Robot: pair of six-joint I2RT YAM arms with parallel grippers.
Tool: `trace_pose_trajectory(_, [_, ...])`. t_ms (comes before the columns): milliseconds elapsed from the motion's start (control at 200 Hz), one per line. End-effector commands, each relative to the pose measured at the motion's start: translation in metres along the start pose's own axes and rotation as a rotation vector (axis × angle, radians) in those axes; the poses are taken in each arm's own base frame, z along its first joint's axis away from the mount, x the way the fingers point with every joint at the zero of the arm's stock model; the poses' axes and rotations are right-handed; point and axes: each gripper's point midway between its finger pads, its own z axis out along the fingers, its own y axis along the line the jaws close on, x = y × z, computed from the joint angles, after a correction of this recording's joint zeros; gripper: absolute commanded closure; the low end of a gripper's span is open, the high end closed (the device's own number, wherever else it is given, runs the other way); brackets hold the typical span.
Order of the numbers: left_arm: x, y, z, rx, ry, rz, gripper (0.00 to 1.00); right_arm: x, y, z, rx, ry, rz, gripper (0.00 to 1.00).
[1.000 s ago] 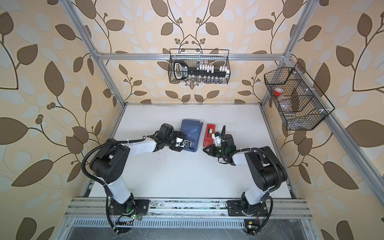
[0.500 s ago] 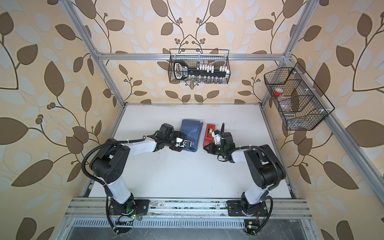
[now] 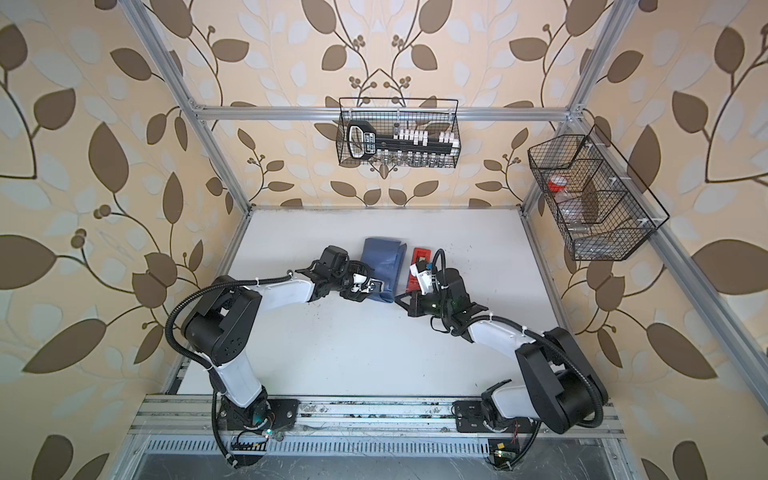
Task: Wrap a gift box in wrapping paper
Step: Wrap the gift box with the wrapping paper.
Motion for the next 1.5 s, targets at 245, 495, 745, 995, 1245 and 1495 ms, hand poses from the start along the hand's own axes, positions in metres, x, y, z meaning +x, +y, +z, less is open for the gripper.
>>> trace_pose_trajectory(245, [0.031, -0.07, 0.01, 0.223, 0.121, -0.106, 0.25, -0.011, 0.034, 0.036, -0.135, -0.001, -0.049, 1.0])
trace_pose_trajectory(495, [0.031, -0.069, 0.01, 0.221, 0.117, -0.109, 0.25, -0.004, 0.026, 0.069, -0.138, 0.017, -0.036, 1.0])
trace_pose_trajectory(745, [0.03, -0.069, 0.009, 0.224, 0.118, -0.112, 0.26, 0.007, 0.005, 0.08, -0.081, 0.018, -0.016, 1.0])
trace_pose_trajectory(995, [0.029, -0.068, 0.007, 0.224, 0.117, -0.117, 0.26, 0.003, -0.008, 0.083, -0.033, -0.029, -0.053, 1.0])
trace_pose_trajectory(1245, [0.028, -0.067, 0.007, 0.222, 0.117, -0.119, 0.26, 0.026, -0.025, 0.081, 0.019, 0.029, 0.035, 1.0])
trace_pose_trajectory(1495, [0.03, -0.069, 0.009, 0.228, 0.121, -0.12, 0.26, 0.002, 0.005, 0.053, -0.058, -0.01, 0.032, 1.0])
